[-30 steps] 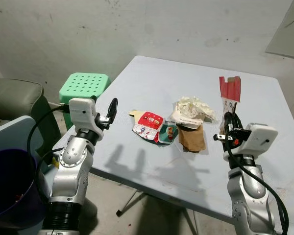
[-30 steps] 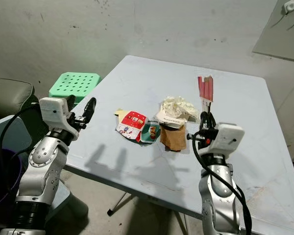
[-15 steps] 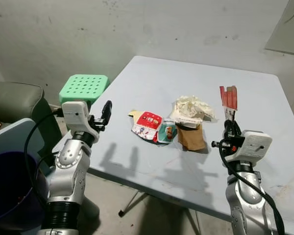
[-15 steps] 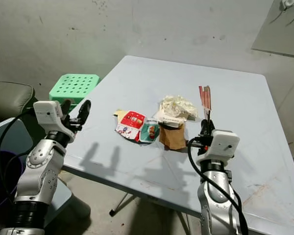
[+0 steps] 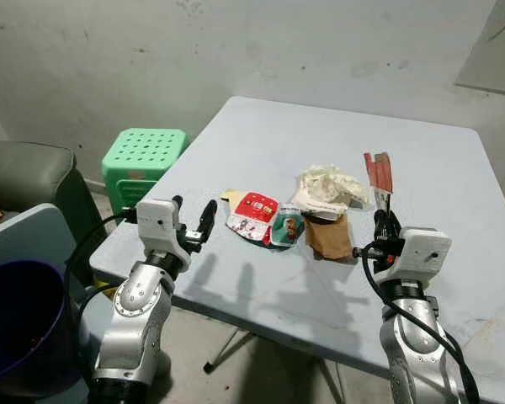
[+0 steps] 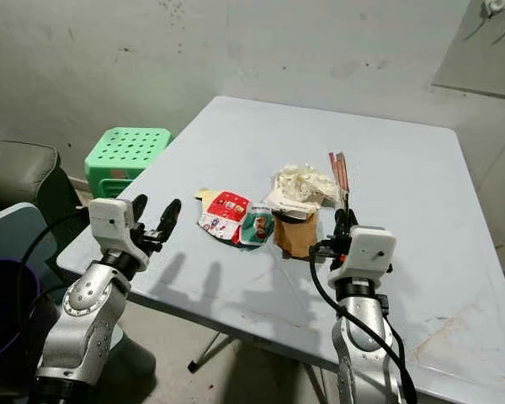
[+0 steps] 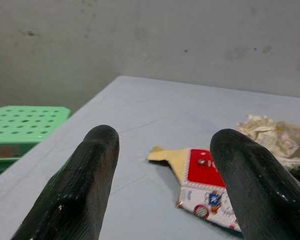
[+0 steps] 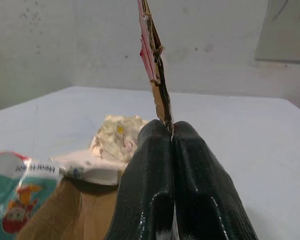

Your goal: Picking trash to rubbish bin

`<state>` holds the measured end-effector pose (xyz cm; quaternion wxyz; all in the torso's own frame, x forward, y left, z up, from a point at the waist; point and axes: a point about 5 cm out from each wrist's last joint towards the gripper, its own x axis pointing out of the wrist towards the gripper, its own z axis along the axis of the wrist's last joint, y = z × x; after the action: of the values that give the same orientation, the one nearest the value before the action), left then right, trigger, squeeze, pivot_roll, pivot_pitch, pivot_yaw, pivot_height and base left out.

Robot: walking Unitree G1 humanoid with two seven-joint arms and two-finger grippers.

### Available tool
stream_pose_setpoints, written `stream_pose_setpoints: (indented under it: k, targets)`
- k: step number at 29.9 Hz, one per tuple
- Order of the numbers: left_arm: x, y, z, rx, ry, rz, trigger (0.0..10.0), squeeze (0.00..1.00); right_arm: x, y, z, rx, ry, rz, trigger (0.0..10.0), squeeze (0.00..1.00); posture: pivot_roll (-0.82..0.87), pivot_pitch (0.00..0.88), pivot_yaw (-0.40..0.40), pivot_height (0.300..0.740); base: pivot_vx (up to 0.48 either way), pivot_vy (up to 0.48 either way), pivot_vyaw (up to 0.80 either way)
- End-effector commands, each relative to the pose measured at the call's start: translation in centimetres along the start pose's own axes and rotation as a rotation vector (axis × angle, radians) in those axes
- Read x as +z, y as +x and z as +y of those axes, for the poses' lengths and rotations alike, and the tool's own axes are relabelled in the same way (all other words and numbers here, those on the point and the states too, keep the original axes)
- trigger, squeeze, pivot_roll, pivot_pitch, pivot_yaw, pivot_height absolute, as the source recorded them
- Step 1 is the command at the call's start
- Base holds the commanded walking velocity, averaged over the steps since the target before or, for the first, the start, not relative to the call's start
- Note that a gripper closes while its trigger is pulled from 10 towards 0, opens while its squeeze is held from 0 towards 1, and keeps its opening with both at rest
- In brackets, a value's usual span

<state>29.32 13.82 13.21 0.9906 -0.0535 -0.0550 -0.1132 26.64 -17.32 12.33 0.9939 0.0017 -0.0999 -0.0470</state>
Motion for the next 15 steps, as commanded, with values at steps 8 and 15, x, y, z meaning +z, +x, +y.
stream_pose_setpoints:
  k: [8,15]
  targets:
    - [0.7,0.2,1.2,0.060,0.017,-0.019,10.0,0.00,0.1,-0.2,-0.1,0.013,-0.020,0.013,10.0,0.00,-0.03,0.000,-0.005,0.740,0.000,0.000,0.00]
    - [1.6,1.0,2.2,0.086,0.035,-0.044,10.0,0.00,0.2,0.0,-0.2,0.013,-0.042,0.017,10.0,0.00,-0.03,0.000,-0.001,0.740,0.000,0.000,0.71]
